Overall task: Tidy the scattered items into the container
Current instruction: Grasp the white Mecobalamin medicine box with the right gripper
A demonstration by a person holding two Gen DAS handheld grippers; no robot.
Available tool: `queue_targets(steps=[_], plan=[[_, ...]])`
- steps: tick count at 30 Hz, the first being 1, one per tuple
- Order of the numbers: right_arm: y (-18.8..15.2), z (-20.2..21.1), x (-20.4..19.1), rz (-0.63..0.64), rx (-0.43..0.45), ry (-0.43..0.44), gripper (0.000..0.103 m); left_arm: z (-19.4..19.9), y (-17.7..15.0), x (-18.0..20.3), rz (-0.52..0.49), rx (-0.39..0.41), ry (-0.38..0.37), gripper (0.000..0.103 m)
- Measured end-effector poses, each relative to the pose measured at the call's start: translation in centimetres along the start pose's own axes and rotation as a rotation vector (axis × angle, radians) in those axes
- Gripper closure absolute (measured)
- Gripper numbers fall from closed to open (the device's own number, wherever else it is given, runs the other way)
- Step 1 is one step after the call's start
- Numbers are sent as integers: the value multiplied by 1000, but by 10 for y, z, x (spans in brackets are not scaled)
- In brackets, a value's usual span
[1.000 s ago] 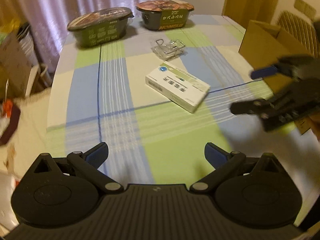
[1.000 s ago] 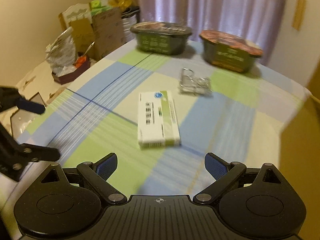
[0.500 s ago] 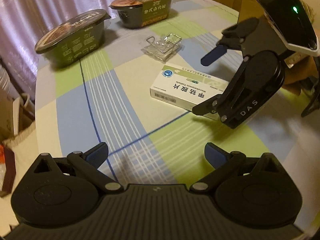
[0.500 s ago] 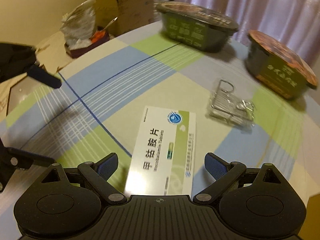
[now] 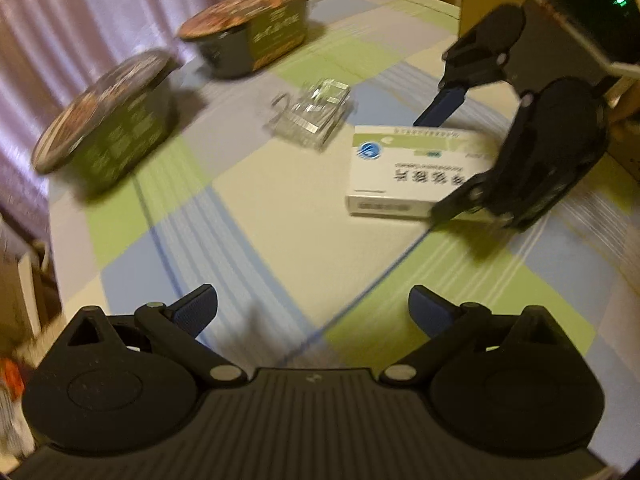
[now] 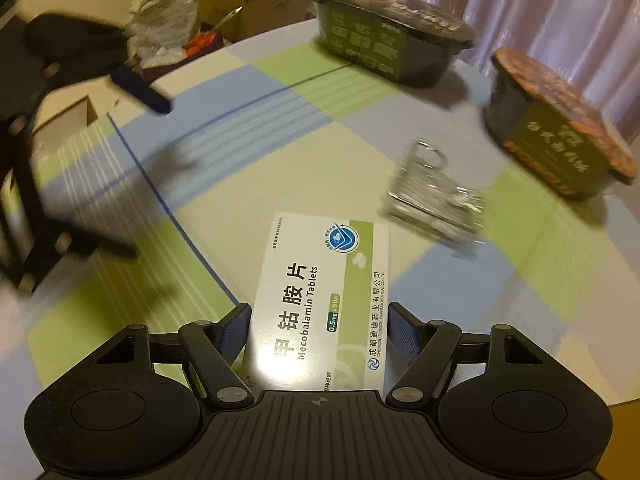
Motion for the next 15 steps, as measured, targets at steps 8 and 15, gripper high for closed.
queue_targets(steps=[8, 15], plan=[[-32, 18, 39, 92, -46, -30, 28, -36, 66, 18, -309, 58, 98, 4], [-52, 21, 44, 106, -34, -31, 28, -75, 117, 12, -405, 46, 108, 12]])
Point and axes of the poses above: each gripper's, at about its wrist camera, not at the fingertips, and z roughly against the way its jaws point, x to its right, y to its top, the point moved 5 cm from there along -z, roughly the way its jaws point, and after that the axes turned 7 degrees about -x, right-handed, at the moved point
